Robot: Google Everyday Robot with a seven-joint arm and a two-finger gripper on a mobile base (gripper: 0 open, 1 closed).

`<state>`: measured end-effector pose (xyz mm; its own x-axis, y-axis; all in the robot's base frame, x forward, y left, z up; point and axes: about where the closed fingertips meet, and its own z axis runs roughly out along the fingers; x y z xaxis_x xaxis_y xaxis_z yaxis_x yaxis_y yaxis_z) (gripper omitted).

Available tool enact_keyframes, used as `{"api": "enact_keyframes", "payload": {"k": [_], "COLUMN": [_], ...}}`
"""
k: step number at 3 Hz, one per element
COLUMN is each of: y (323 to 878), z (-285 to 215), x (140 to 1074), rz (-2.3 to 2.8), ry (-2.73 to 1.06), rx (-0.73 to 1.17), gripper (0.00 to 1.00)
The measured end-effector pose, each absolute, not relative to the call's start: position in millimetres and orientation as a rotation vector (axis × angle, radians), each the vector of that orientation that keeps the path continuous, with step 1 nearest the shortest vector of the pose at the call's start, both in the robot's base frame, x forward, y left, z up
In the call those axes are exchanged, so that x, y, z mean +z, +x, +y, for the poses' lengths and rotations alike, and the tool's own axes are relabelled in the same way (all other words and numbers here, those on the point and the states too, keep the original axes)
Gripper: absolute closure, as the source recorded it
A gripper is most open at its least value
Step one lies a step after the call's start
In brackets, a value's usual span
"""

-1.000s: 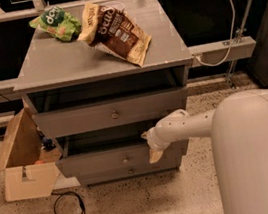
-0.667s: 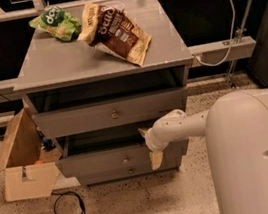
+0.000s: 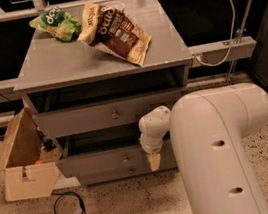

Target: Open middle drawer

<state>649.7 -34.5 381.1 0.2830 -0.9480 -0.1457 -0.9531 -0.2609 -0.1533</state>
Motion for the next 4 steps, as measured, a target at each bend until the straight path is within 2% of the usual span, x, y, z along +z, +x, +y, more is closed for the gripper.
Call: {"api": "enact_keyframes", "payload": {"k": [1,3,4], "y": [634,599,578], "z": [-49,-73,-84], "x": [384,406,406], "rz": [1.841,1.976,2.018], "ry": [-2.474,-2.515,-2.421], "rx": [0.014,-0.022,0.043], "gripper": [0.42,0.88,1.00]}}
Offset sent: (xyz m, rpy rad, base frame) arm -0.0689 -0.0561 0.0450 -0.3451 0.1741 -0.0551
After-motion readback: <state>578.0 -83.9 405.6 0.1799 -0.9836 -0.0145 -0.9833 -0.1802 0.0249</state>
